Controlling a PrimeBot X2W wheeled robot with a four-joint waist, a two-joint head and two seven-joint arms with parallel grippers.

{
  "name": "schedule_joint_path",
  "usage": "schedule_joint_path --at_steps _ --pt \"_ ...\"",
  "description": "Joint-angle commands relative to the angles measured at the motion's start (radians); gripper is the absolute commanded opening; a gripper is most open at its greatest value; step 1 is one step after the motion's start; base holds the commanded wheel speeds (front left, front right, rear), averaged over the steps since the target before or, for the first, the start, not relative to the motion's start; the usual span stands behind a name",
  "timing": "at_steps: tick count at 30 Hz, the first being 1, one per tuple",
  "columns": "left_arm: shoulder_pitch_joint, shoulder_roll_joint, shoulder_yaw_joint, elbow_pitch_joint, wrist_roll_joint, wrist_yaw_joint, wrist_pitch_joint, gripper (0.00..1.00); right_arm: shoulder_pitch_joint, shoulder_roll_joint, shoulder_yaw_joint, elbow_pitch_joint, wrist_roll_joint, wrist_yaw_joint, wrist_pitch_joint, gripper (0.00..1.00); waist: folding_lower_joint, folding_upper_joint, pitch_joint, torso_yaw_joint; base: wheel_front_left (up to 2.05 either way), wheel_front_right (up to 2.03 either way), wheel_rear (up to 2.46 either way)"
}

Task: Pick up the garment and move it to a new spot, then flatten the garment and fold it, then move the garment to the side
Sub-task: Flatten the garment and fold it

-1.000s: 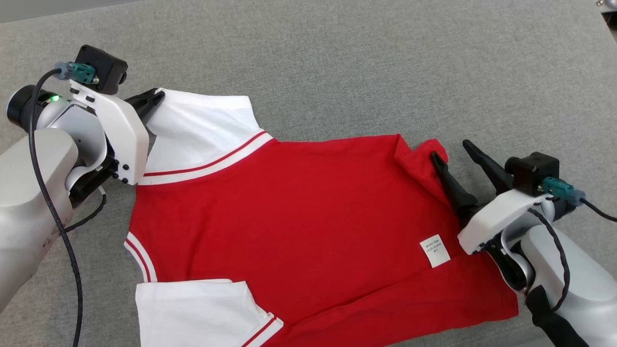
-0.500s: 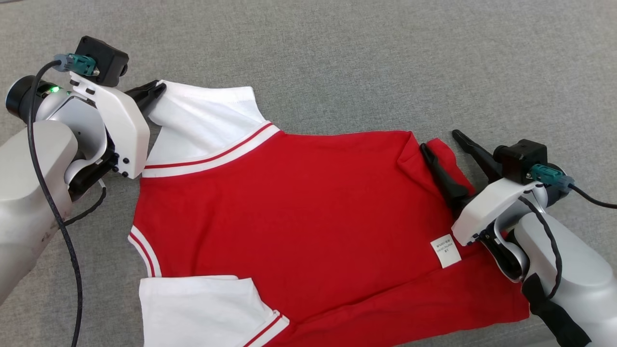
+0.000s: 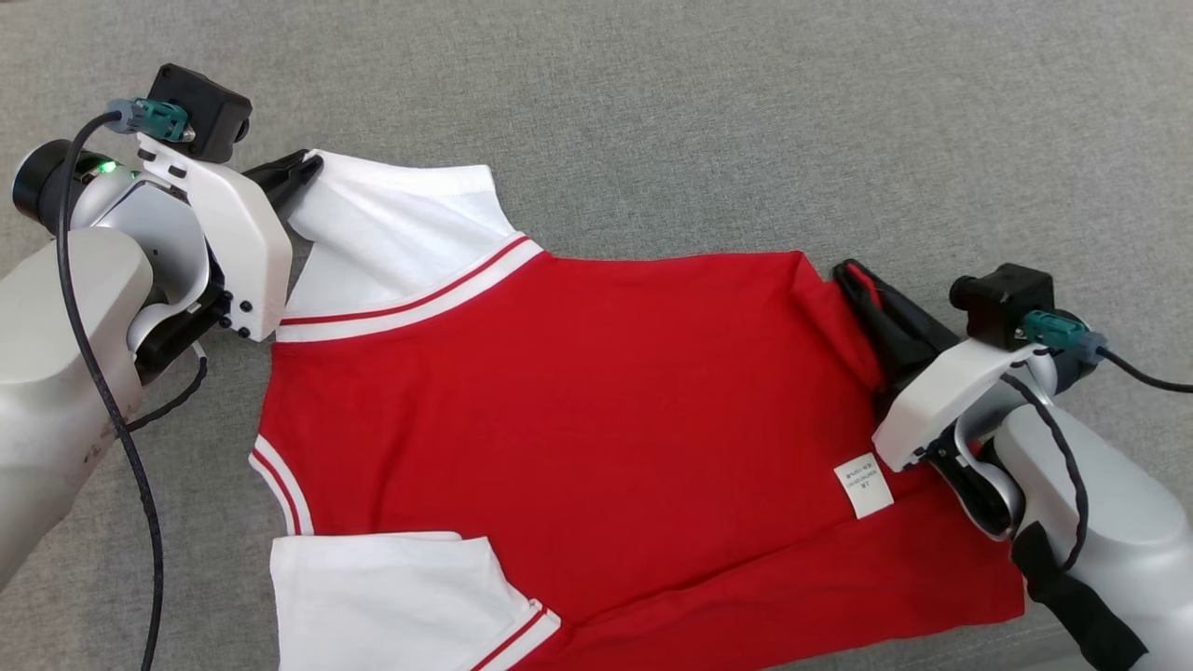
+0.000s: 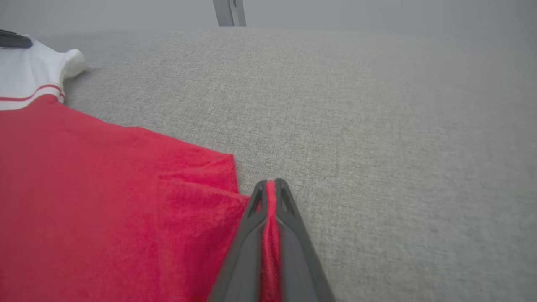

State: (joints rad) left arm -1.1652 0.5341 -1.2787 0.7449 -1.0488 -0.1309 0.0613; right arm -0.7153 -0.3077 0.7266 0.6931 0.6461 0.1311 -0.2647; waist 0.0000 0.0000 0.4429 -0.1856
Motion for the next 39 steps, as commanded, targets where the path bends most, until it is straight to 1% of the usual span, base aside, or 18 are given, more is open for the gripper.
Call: schedule_joint_path --at_steps 1,7,15,19,25,31,34,39 --pt "-0.007 0.004 0.0 0.006 -0.003 0.001 -0.004 0.0 -0.001 -0.011 -0.008 -0.003 -0.006 -0.001 0.0 0.0 0.0 0.0 -0.004 -0.002 0.0 0.0 0.0" --pt "0.013 -0.004 0.0 0.015 -0.009 0.001 -0.026 0.0 0.021 -0.025 -0.065 -0.024 -0.044 -0.001 -0.001 0.0 0.0 0.0 -0.033 -0.006 0.0 0.0 0.0" --pt "0.034 -0.027 0.0 0.028 -0.034 0.001 -0.078 0.0 0.061 -0.042 -0.214 -0.041 -0.126 -0.001 -0.001 0.0 0.0 0.0 -0.083 -0.001 0.0 0.0 0.0" --pt "0.046 -0.034 0.0 0.034 -0.042 0.001 -0.104 0.0 0.089 -0.038 -0.264 -0.036 -0.148 -0.001 -0.001 0.0 0.0 0.0 -0.107 0.01 0.0 0.0 0.0" --pt "0.074 -0.038 0.0 0.027 -0.058 0.001 -0.154 0.0 0.132 -0.049 -0.296 -0.028 -0.17 -0.001 -0.001 0.0 0.0 0.0 -0.143 0.033 0.0 0.0 0.0" --pt "0.117 -0.026 0.0 -0.008 -0.059 0.001 -0.194 0.0 0.18 -0.065 -0.317 -0.024 -0.174 -0.001 -0.001 0.0 0.0 0.0 -0.186 0.065 0.0 0.0 0.0" --pt "0.149 -0.014 0.0 -0.032 -0.008 0.001 -0.207 0.0 0.214 -0.072 -0.326 -0.026 -0.17 -0.001 -0.001 0.0 0.0 0.0 -0.215 0.079 0.0 0.0 0.0" --pt "0.212 0.012 0.0 -0.079 0.01 0.001 -0.234 0.0 0.275 -0.086 -0.326 -0.027 -0.163 -0.001 -0.001 0.0 0.0 0.0 -0.268 0.098 0.0 0.0 0.0"
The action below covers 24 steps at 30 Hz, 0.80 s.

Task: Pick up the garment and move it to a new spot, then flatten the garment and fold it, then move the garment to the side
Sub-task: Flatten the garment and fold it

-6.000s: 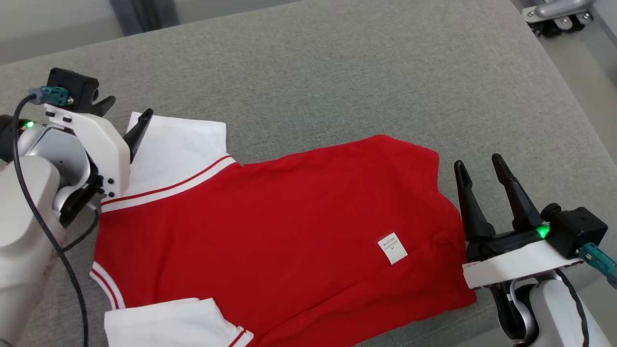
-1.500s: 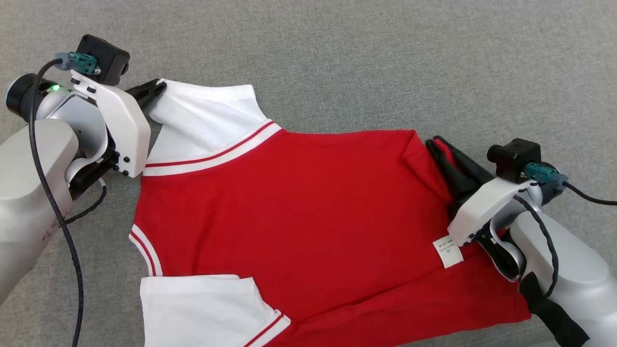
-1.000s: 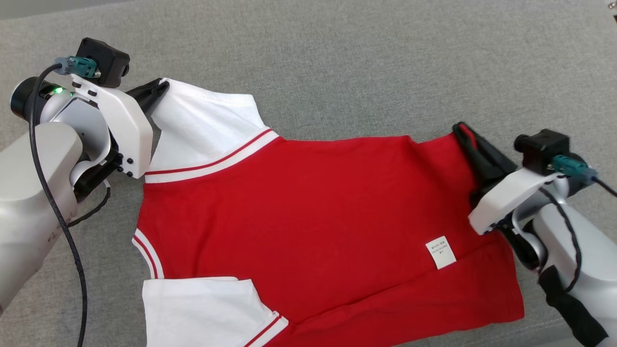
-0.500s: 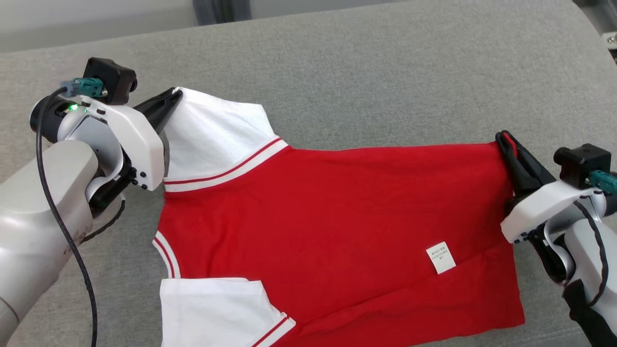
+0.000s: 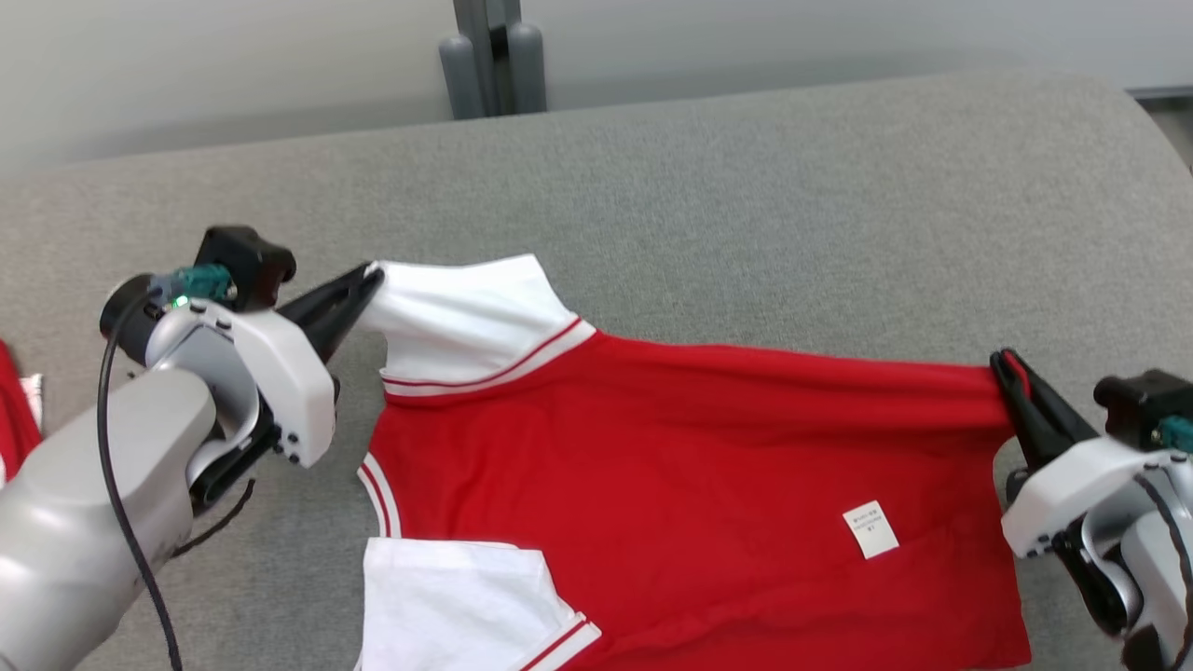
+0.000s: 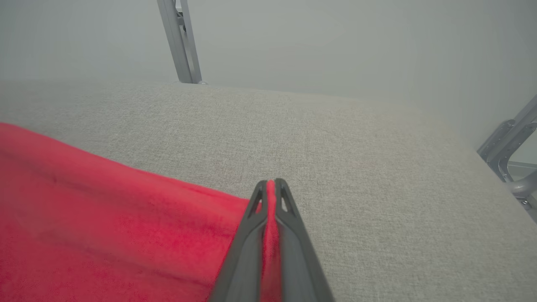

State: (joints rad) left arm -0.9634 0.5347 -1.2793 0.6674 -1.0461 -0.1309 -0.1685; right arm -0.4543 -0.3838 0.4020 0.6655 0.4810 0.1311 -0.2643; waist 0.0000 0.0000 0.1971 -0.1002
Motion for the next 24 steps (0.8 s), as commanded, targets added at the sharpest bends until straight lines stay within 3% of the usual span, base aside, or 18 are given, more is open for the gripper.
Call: schedule_joint_path --at_steps 1,10,24 --pt "0.026 0.017 0.001 -0.012 0.014 0.001 -0.008 0.0 0.027 -0.011 0.003 0.0 0.004 -0.001 -0.001 0.0 0.0 0.0 -0.033 0.016 0.0 0.0 0.0" --pt "0.16 0.064 0.001 -0.097 0.047 0.002 -0.041 0.0 0.131 -0.034 0.023 -0.012 0.041 -0.001 -0.001 0.0 0.0 0.0 -0.108 0.052 0.0 0.0 0.0" --pt "0.368 0.136 0.001 -0.297 0.142 0.072 0.0 0.0 0.227 -0.092 0.033 -0.065 0.064 -0.001 -0.001 0.0 0.0 0.0 -0.176 0.093 0.0 0.0 0.0"
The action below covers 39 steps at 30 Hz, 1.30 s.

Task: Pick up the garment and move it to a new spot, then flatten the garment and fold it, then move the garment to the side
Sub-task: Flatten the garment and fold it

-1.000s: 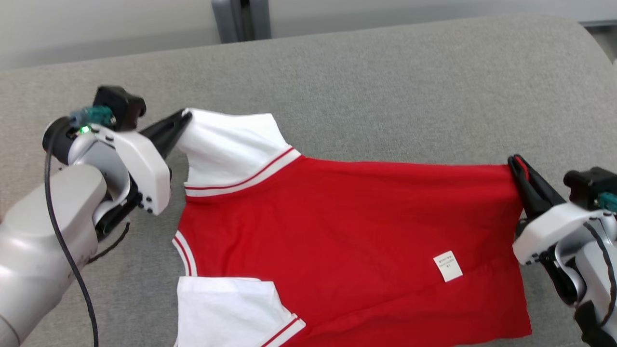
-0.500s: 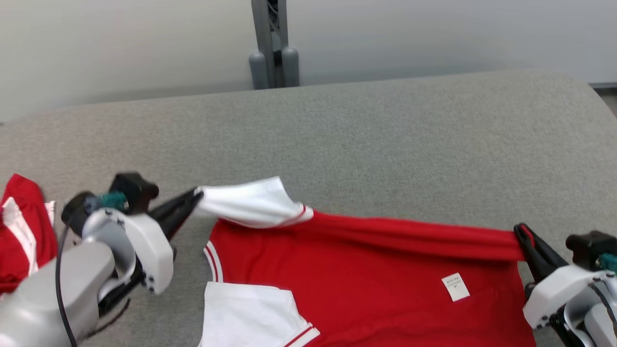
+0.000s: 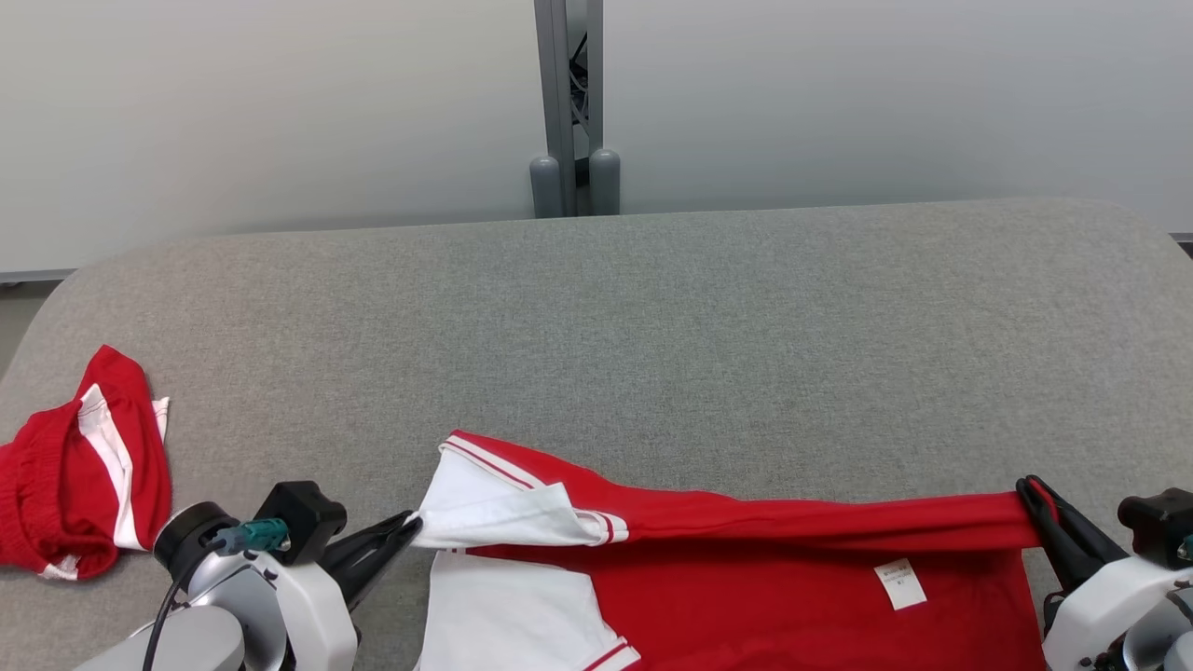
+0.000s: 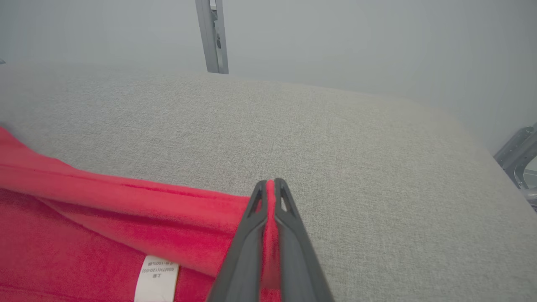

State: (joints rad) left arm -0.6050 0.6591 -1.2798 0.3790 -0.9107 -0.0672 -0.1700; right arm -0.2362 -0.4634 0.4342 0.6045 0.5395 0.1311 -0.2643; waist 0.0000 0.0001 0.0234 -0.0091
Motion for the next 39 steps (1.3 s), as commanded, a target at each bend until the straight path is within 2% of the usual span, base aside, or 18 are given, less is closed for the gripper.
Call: schedule_joint_path --at_steps 1,8,19,27,39 --pt "0.018 0.019 0.002 -0.024 0.007 0.015 0.003 0.0 0.011 -0.02 0.008 -0.009 0.003 -0.001 -0.001 0.0 0.0 -0.0001 -0.004 0.002 0.0 0.0 0.0" --pt "0.07 0.069 0.002 -0.137 0.017 0.054 0.034 0.0 -0.004 -0.073 0.048 -0.02 0.014 -0.001 -0.001 0.0 0.0 -0.0001 -0.007 0.006 0.0 0.0 0.0" --pt "0.139 0.127 0.002 -0.294 0.02 0.072 0.129 0.0 0.002 -0.124 0.134 -0.042 0.056 -0.001 -0.001 0.0 0.0 -0.0001 -0.008 0.018 0.0 0.0 0.0" --pt "0.166 0.139 0.002 -0.344 0.016 0.059 0.181 0.0 -0.003 -0.149 0.197 -0.043 0.089 -0.001 -0.001 0.0 0.0 -0.0001 -0.01 0.02 0.0 0.0 0.0" --pt "0.181 0.136 0.002 -0.346 0.048 0.045 0.228 0.0 -0.04 -0.201 0.409 0.014 0.25 -0.001 0.001 0.0 0.0 -0.0001 -0.006 0.015 0.0 0.0 0.0"
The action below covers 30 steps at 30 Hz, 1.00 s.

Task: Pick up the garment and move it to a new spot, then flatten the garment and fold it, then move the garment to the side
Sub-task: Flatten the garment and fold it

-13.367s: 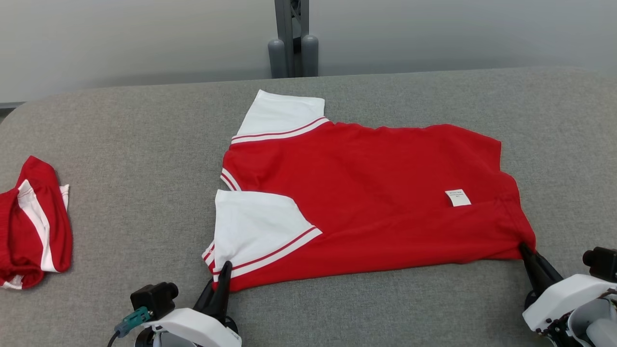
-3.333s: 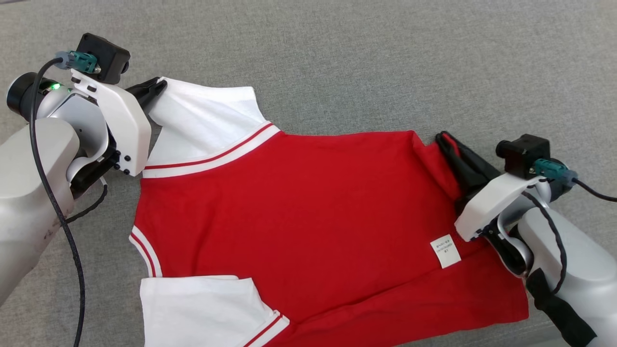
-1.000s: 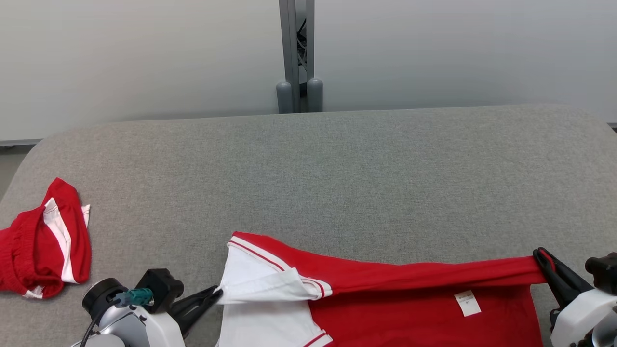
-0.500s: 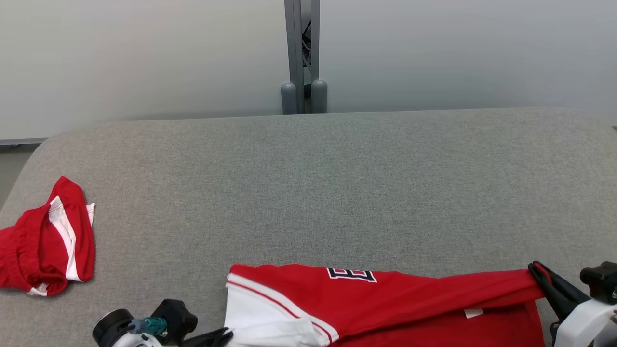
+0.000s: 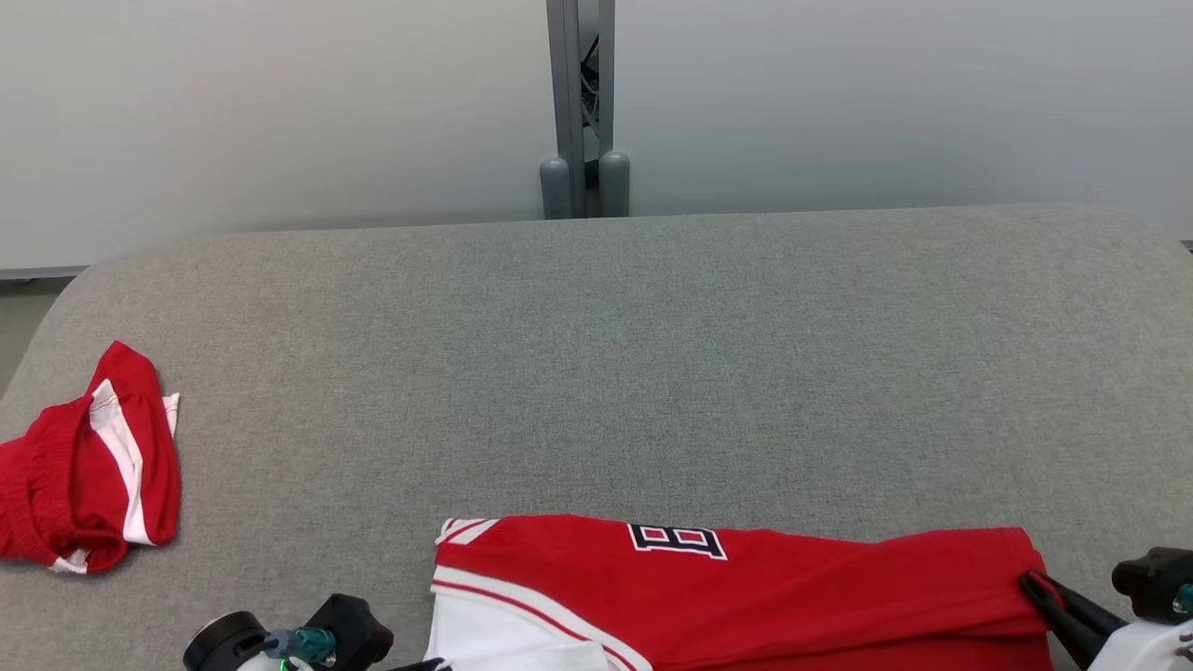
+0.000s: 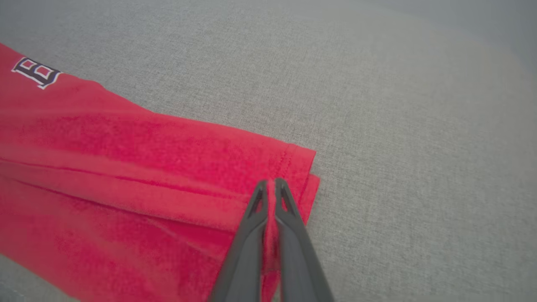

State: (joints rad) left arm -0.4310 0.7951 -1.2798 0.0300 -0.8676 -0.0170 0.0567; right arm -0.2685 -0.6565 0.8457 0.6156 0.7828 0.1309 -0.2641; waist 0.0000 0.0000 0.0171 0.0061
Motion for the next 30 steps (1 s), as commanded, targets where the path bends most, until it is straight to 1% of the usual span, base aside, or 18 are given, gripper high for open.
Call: schedule_joint_path --at_steps 1,2,3,4,5,6,11,13,17,19,22,24,26,27,30 --pt "0.01 -0.002 0.002 0.004 0.004 -0.007 0.003 0.04 -0.015 -0.013 0.016 0.005 0.018 -0.001 0.001 0.04 0.0 0.0 0.0 -0.001 0.0 0.0 0.0" --pt "0.013 -0.003 0.002 0.006 0.004 -0.009 0.006 0.12 -0.02 -0.016 0.034 0.008 0.033 -0.001 0.001 0.48 0.0 0.0 0.001 -0.001 0.0 0.0 0.0" --pt "0.015 -0.003 0.002 0.009 0.003 -0.008 0.013 0.3 -0.021 -0.018 0.048 0.01 0.058 -0.001 0.008 1.0 0.0 0.0 0.001 -0.001 0.0 0.0 0.0" --pt "0.016 -0.003 0.002 0.013 0.005 -0.002 0.019 0.57 -0.021 -0.02 0.062 0.012 0.081 -0.001 0.017 1.0 0.0 0.0 0.0 -0.001 0.0 0.0 0.0" --pt "0.017 -0.004 0.002 0.017 0.004 0.004 0.023 1.0 -0.026 -0.026 0.077 0.01 0.1 -0.001 0.027 1.0 0.0 0.0 -0.001 -0.001 0.0 0.0 0.0" --pt "0.018 -0.005 0.002 0.02 0.002 0.012 0.026 1.0 -0.029 -0.033 0.09 0.009 0.123 0.0 0.041 1.0 0.0 0.0 -0.003 -0.002 0.0 0.0 0.0" --pt "0.013 0.003 0.004 0.027 -0.002 0.017 0.041 1.0 -0.046 -0.071 0.134 -0.012 0.211 0.0 0.071 1.0 0.0 0.0 -0.01 -0.002 0.0 0.0 0.0" --pt "0.005 0.005 0.013 0.028 0.002 0.027 0.03 1.0 -0.06 -0.093 0.135 -0.01 0.233 0.0 0.064 1.0 0.0 0.0 -0.014 -0.002 0.0 0.0 0.0" --pt "-0.012 0.001 0.048 0.035 0.008 0.058 -0.017 1.0 -0.084 -0.107 0.114 0.01 0.249 0.0 0.03 1.0 0.0 0.0 -0.02 -0.005 0.0 0.0 0.0" --pt "-0.019 -0.007 0.075 0.039 0.007 0.077 -0.056 1.0 -0.102 -0.11 0.096 0.021 0.227 0.0 0.011 1.0 0.0 0.0 -0.023 -0.005 0.0 0.0 0.0" --pt "-0.031 -0.015 0.118 0.052 0.012 0.116 -0.119 1.0 -0.12 -0.09 0.043 0.028 0.19 0.0 -0.003 1.0 0.0 0.0 -0.026 -0.007 0.0 0.0 0.0" --pt "-0.038 -0.028 0.147 0.064 0.013 0.147 -0.166 1.0 -0.132 -0.077 -0.042 0.004 0.133 0.0 -0.003 1.0 0.0 0.0 -0.026 -0.01 0.0 0.0 0.0" --pt "-0.042 -0.052 0.18 0.082 0.015 0.187 -0.222 1.0 -0.11 -0.054 -0.141 -0.023 0.062 0.0 -0.002 1.0 0.0 0.0 -0.026 -0.012 0.0 0.0 0.0" --pt "-0.042 -0.052 0.18 0.082 0.015 0.187 -0.222 1.0 -0.11 -0.054 -0.141 -0.023 0.062 0.0 -0.002 1.0 0.0 0.0 -0.026 -0.012 0.0 0.0 0.0" --pt "-0.035 -0.099 0.23 0.123 0.032 0.253 -0.29 1.0 -0.044 0.007 -0.294 -0.075 -0.037 0.0 -0.001 1.0 0.0 0.0 -0.026 -0.015 0.0 0.0 0.0"
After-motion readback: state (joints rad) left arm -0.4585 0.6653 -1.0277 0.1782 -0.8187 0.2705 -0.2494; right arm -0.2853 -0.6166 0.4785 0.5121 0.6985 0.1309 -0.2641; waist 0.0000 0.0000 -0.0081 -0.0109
